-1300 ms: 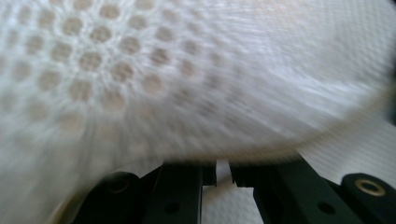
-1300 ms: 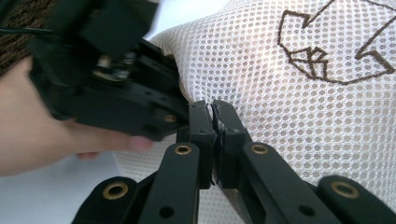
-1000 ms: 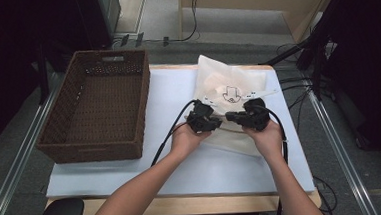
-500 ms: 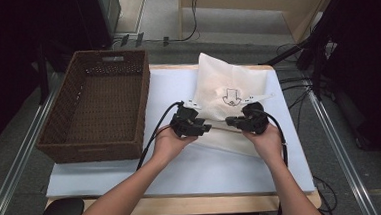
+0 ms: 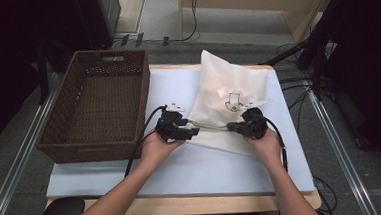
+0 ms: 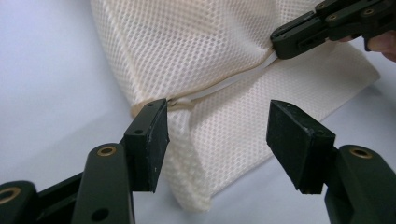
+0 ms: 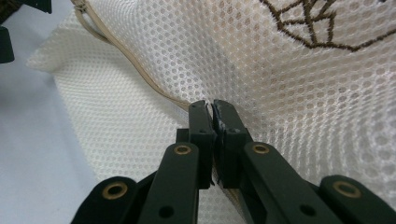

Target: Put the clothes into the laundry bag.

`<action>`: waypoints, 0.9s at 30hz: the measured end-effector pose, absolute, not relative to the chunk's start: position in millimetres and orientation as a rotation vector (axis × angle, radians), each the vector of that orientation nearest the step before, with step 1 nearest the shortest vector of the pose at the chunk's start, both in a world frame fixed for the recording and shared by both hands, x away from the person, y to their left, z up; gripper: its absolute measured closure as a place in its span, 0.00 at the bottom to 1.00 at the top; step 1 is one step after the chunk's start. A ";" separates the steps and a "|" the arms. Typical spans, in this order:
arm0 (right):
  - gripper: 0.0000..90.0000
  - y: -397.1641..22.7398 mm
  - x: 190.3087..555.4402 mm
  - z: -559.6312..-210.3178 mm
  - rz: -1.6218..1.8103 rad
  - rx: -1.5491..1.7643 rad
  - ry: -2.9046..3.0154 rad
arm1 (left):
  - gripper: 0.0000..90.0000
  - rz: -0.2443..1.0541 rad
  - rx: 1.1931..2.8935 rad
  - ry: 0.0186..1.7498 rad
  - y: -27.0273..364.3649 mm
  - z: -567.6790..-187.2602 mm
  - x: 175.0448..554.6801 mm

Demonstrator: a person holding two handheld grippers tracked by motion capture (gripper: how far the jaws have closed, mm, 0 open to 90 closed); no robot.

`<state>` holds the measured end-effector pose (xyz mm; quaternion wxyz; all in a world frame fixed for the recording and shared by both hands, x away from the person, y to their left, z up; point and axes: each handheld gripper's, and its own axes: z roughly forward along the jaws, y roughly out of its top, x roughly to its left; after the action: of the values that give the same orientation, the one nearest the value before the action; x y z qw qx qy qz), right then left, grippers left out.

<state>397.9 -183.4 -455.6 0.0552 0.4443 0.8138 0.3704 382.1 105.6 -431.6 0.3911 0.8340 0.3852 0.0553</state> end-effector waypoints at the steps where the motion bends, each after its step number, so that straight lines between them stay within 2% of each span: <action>1: 0.98 -183.2 398.0 -457.2 1.116 1.351 2.471 | 0.44 0.144 2.126 0.984 106.2 -433.9 382.3; 10: 0.98 -184.3 400.8 -466.9 1.058 1.356 2.476 | 0.47 0.159 2.192 1.029 105.5 -455.9 383.9; 13: 0.98 -184.7 401.6 -467.7 1.063 1.364 2.478 | 0.58 0.172 2.203 1.024 104.2 -462.3 382.1; 15: 0.98 -184.4 401.6 -468.0 1.061 1.364 2.475 | 0.72 0.172 2.220 1.002 104.0 -462.5 380.7; 19: 0.97 -184.9 402.2 -468.7 1.063 1.366 2.476 | 0.90 0.163 2.234 0.987 103.8 -462.9 378.5; 22: 0.97 -185.5 402.7 -469.0 1.065 1.366 2.476 | 0.95 0.091 2.228 0.987 106.1 -461.6 377.4; 27: 0.97 -186.2 402.9 -468.8 1.064 1.376 2.478 | 0.95 0.039 2.229 0.948 104.7 -454.4 364.0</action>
<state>402.9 -186.2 -468.8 0.0571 0.4536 0.8173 0.3508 364.0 104.7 -454.4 0.3520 0.8612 0.3662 0.0150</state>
